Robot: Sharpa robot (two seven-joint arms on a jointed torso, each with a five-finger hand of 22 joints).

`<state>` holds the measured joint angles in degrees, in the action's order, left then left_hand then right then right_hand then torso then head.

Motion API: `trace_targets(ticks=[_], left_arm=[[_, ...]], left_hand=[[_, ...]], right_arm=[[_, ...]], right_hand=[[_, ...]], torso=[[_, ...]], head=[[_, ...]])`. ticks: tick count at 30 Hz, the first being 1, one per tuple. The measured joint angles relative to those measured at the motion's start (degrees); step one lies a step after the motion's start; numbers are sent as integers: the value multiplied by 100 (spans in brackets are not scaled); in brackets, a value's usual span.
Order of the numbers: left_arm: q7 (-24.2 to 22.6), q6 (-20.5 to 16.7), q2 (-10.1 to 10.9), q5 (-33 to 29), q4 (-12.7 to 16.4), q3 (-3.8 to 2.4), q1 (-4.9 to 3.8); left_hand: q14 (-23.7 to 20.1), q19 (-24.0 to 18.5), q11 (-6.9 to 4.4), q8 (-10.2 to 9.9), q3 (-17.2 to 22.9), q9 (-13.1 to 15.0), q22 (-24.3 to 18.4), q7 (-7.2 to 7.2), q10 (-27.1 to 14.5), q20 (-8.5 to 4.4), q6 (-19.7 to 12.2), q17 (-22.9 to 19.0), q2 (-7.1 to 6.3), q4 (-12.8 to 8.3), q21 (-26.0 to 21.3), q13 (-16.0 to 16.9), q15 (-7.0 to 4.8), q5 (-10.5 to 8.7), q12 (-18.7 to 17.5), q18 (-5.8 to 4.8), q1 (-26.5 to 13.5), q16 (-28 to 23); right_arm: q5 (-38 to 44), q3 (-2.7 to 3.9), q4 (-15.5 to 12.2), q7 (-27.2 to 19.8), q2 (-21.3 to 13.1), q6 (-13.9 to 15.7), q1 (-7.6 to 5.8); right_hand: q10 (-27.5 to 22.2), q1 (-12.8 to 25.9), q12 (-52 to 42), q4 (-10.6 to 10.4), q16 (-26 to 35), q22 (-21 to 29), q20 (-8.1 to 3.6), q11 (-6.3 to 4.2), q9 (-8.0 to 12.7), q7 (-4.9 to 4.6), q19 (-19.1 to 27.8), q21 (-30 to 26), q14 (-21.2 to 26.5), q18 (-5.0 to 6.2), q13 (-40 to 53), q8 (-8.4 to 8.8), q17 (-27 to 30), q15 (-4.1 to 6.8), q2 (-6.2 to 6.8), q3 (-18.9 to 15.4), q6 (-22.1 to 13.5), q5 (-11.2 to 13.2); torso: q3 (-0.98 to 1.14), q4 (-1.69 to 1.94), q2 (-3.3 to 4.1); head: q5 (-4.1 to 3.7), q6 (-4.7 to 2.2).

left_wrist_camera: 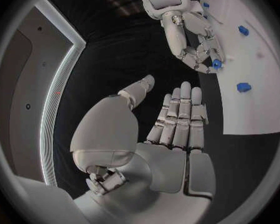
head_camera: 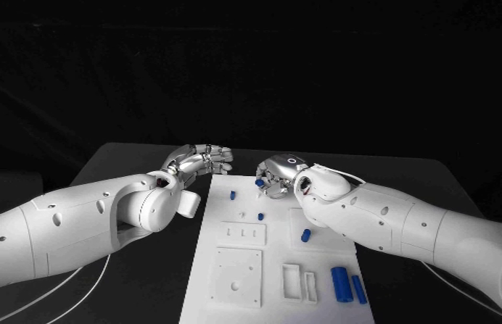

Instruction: Assemble the parts on the task board

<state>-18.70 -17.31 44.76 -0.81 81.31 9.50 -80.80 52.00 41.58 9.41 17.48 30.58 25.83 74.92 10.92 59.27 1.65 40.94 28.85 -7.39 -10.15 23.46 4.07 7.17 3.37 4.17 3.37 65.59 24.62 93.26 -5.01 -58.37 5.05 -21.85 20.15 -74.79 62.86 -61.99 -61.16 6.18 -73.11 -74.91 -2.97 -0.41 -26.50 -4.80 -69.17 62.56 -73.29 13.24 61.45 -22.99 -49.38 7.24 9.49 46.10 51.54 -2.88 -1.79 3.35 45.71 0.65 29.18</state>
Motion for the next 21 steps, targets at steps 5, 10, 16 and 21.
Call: trace_targets(ticks=[5,10,16,21], left_arm=[[1,0,1,0,1,0,0],[1,1,1,0,0,0,0],[2,3,1,0,-3,0,0],[3,4,1,0,-3,0,0]], left_hand=[[0,0,0,0,16,-1,0,0,0,0,0,6,0,-16,0,0,0,0,0,-2,0,0],[0,0,0,0,16,-5,0,0,0,0,0,6,0,-16,0,0,0,0,0,-25,0,0],[0,0,0,0,16,-5,-1,0,0,0,0,5,0,-16,0,0,0,0,0,-27,0,-22],[0,0,0,0,16,-5,-1,0,0,0,0,5,0,-16,0,0,0,0,0,-29,0,-22]], right_arm=[[-1,2,21,17,0,-17,-2],[-1,2,23,56,5,-18,-2],[4,2,7,99,1,-19,-1],[5,2,-5,118,0,-25,-1]], right_hand=[[0,3,0,0,0,0,1,0,-6,0,1,0,0,0,-6,-19,-6,0,-3,0,0,0],[0,30,0,16,0,0,2,0,-10,0,1,0,0,0,-6,-19,-8,0,-30,-16,0,0],[0,30,-7,16,0,0,10,0,-13,0,9,0,1,0,-6,-19,-11,-1,-30,-16,0,0],[0,30,-23,16,0,0,11,0,-13,0,9,0,1,0,-11,-19,-10,-2,-29,-16,0,0]], torso=[[0,-1,0],[-1,-1,-1],[-1,2,-1],[-1,1,-1]], head=[[0,4],[-2,5],[-6,5],[-7,2]])
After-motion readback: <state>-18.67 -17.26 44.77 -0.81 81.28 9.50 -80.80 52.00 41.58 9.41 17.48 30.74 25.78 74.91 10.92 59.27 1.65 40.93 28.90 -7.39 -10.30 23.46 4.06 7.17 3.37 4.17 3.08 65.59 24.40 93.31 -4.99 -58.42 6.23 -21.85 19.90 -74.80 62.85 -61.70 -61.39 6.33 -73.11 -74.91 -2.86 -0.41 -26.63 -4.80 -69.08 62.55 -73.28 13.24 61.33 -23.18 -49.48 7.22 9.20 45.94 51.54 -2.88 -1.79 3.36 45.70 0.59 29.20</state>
